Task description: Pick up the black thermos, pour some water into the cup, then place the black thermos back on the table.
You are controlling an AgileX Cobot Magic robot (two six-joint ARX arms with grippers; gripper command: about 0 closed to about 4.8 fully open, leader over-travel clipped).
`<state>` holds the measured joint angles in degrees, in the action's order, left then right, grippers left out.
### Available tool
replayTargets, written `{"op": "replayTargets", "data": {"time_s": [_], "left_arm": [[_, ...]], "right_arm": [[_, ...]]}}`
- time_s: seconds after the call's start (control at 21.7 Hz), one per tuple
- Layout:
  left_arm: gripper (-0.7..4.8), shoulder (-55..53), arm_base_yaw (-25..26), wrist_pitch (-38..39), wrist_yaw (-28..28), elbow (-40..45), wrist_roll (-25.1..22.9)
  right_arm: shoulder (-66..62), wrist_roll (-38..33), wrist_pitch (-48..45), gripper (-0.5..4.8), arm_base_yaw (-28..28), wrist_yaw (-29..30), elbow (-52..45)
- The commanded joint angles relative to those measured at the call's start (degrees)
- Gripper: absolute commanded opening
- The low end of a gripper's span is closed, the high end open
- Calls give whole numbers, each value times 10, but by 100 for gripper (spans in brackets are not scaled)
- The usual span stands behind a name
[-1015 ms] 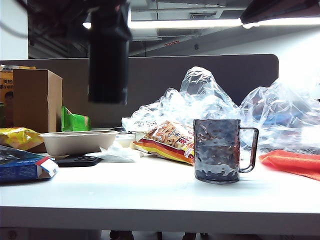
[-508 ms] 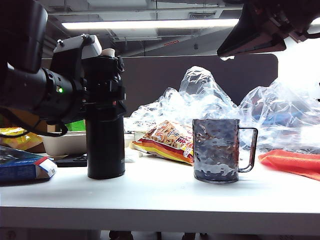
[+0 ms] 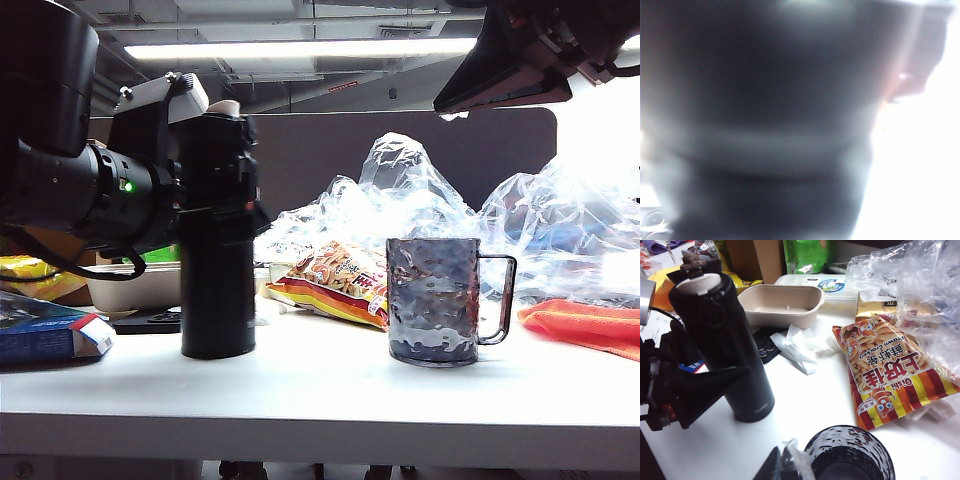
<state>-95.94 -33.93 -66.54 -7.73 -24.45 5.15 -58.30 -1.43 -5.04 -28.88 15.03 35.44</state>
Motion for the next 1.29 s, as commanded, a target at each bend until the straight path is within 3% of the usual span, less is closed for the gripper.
{"op": "replayTargets", "data": {"time_s": [0.05,0.28,0.42,0.51,0.55,0.6,0.74,0.83,0.97,1.29], "left_arm": [[479,1,1,-4,4,-1,2],[479,72,-10,-3,0,59,16],[479,193,-10,8,3,132,26],[470,295,-10,49,7,169,59],[273,350,-10,90,24,177,64],[6,424,-10,161,66,177,64],[-5,527,-11,283,119,177,65],[-5,591,-18,379,125,177,64],[-5,642,-24,457,125,177,64],[-5,684,-24,553,103,181,58]], "right_arm": [[0,0,-5,-5,0,2,3],[42,6,71,-5,0,2,3],[119,-19,98,-5,1,1,3],[167,-20,151,-5,1,-29,3],[184,-20,175,-5,1,-34,3],[209,-20,196,-5,1,-34,1],[256,-56,198,-5,0,-36,-27],[314,-86,185,-5,0,-38,-80],[388,-89,148,-5,-1,-50,-141],[553,-93,109,-5,-1,-154,-263]]}}
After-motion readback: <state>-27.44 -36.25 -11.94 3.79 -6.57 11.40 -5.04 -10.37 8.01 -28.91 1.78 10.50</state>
